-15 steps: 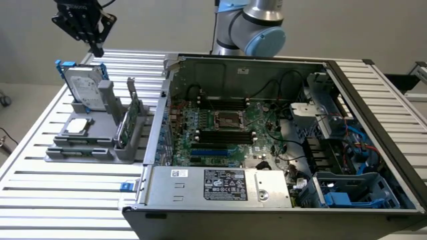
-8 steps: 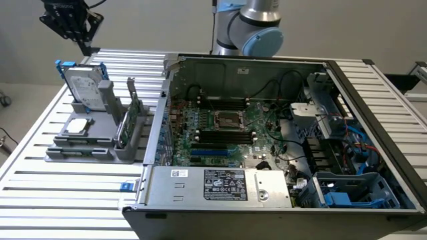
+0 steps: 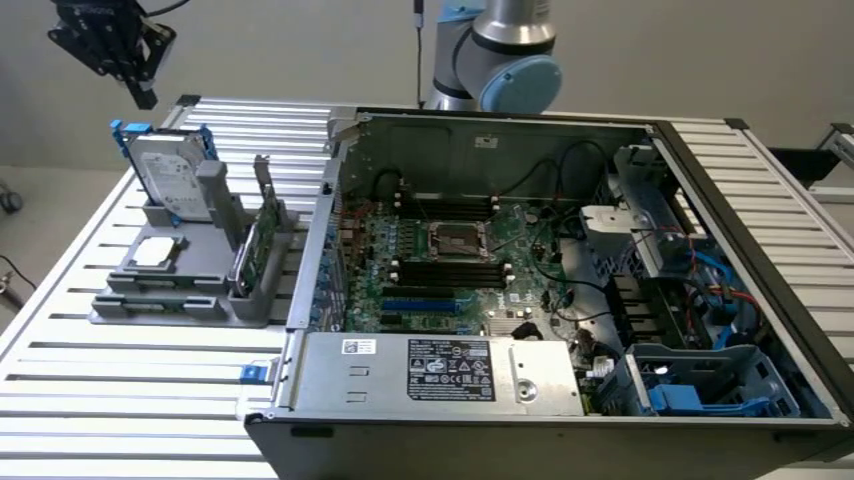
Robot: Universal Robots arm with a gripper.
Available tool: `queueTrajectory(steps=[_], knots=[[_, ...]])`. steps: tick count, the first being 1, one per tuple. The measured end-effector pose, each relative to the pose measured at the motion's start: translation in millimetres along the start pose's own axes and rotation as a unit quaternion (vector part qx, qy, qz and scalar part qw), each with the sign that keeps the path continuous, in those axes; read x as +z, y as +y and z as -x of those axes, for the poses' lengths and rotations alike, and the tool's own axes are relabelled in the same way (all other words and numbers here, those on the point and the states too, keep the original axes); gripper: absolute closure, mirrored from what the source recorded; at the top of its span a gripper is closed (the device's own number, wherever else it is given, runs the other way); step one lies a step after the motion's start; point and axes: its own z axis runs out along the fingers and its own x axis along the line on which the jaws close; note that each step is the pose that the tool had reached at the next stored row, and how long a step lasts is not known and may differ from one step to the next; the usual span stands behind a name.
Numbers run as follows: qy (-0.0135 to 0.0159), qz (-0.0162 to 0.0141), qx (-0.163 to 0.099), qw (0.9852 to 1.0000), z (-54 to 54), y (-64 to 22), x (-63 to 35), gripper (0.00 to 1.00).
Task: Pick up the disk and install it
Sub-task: 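Reach for the disk, then pick up the disk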
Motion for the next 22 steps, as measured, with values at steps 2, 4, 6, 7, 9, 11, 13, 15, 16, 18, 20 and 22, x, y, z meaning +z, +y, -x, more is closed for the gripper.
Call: queueTrajectory(steps=[2, 4, 6, 7, 9, 11, 13, 15, 16, 18, 20, 22], knots=[[0.0032, -0.0005, 0.0, 1.0, -9.2, 1.1, 0.4, 0.89], [0.0053, -0.0007, 0.0, 1.0, -17.4, 1.1, 0.5, 0.89], [0.0055, -0.0008, 0.0, 1.0, -17.8, 1.0, 0.5, 0.89], [0.0054, -0.0008, 0.0, 1.0, -17.8, 1.0, 0.5, 0.89], [0.0054, -0.0008, 0.0, 1.0, -17.9, 1.1, 0.5, 0.89], [0.0055, -0.0008, 0.0, 1.0, -17.8, 1.0, 0.5, 0.89], [0.0055, -0.0008, 0.0, 1.0, -17.9, 1.0, 0.5, 0.89], [0.0055, -0.0008, 0.0, 1.0, -17.9, 1.1, 0.5, 0.89], [0.0055, -0.0008, 0.0, 1.0, -17.9, 1.1, 0.5, 0.89], [0.0054, -0.0008, 0.0, 1.0, -17.9, 1.1, 0.5, 0.89], [0.0055, -0.0008, 0.0, 1.0, -17.9, 1.1, 0.5, 0.89], [0.0055, -0.0008, 0.0, 1.0, -17.9, 1.1, 0.5, 0.89]])
